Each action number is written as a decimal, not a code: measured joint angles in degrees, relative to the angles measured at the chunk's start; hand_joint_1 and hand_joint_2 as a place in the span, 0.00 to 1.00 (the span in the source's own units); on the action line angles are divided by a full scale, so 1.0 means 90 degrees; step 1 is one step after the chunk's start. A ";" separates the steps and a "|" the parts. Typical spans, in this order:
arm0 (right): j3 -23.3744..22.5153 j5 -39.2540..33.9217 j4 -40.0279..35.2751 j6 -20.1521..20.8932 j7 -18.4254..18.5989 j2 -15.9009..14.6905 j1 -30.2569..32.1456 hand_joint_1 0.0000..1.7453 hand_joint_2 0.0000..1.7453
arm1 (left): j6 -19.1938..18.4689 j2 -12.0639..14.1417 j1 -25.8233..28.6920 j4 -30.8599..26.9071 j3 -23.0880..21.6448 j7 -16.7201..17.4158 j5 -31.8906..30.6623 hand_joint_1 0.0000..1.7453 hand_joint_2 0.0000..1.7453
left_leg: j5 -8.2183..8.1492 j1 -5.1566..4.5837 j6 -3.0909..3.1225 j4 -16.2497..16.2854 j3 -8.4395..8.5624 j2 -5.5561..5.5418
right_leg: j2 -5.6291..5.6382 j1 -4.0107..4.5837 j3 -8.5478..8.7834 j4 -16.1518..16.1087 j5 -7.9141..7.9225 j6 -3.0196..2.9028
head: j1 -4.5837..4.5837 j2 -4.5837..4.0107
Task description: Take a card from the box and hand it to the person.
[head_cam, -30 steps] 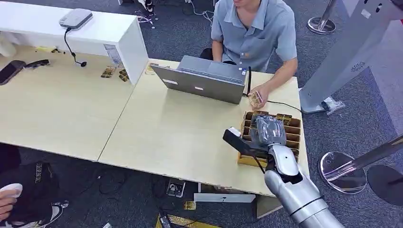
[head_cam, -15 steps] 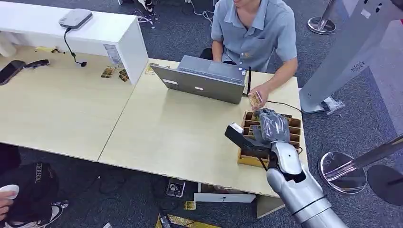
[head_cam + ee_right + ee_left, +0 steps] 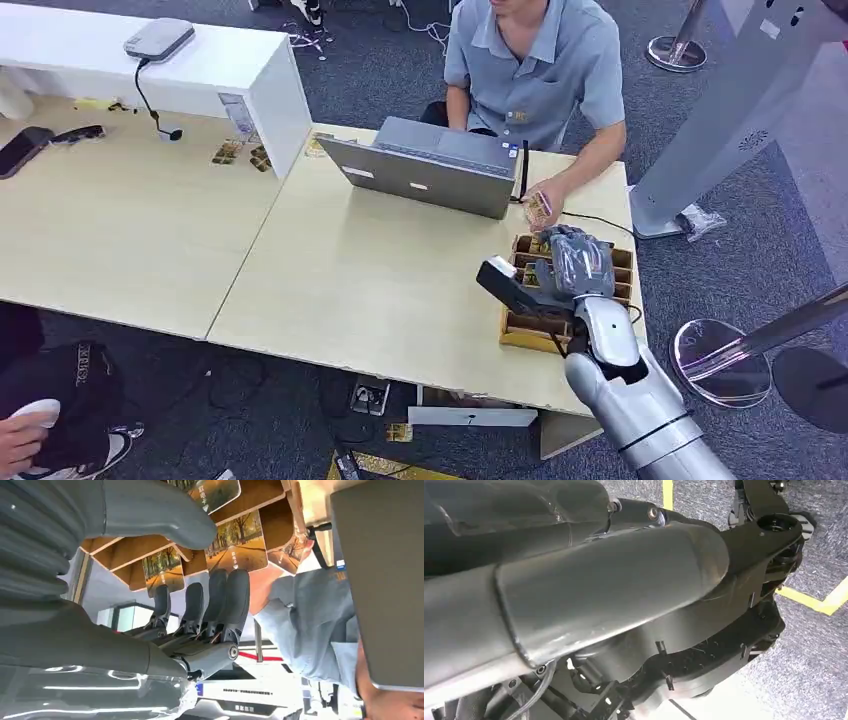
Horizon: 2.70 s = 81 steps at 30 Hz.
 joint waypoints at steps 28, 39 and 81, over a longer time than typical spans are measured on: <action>0.0024 -0.0226 0.0707 -0.0151 -0.0306 0.0032 0.0068 0.58 1.00 | 0.0007 0.0002 0.0001 -0.0049 -0.0005 0.0041 0.0000 0.00 0.00 | 0.0000 0.0000 0.0000 0.0000 -0.0002 -0.0001 | -0.0001 0.0000 0.0000 0.0000 0.0000 0.0000 | -0.0002 0.0000; 0.0019 -0.0226 0.0770 -0.0318 -0.0304 0.0032 0.0075 0.83 1.00 | 0.0002 0.0005 0.0001 -0.0056 -0.0007 0.0044 0.0000 0.00 0.00 | 0.0000 0.0000 0.0000 0.0000 -0.0001 -0.0001 | -0.0001 0.0000 0.0000 0.0000 0.0000 0.0000 | 0.0000 0.0000; -0.0707 0.0913 -0.1884 -0.0712 0.0141 -0.0243 0.0268 1.00 1.00 | -0.0005 -0.0017 -0.0001 -0.0070 -0.0061 0.0044 0.0000 0.00 0.00 | 0.0000 0.0000 0.0000 0.0001 0.0002 0.0001 | 0.0001 0.0000 0.0000 0.0000 0.0000 0.0000 | 0.0000 0.0000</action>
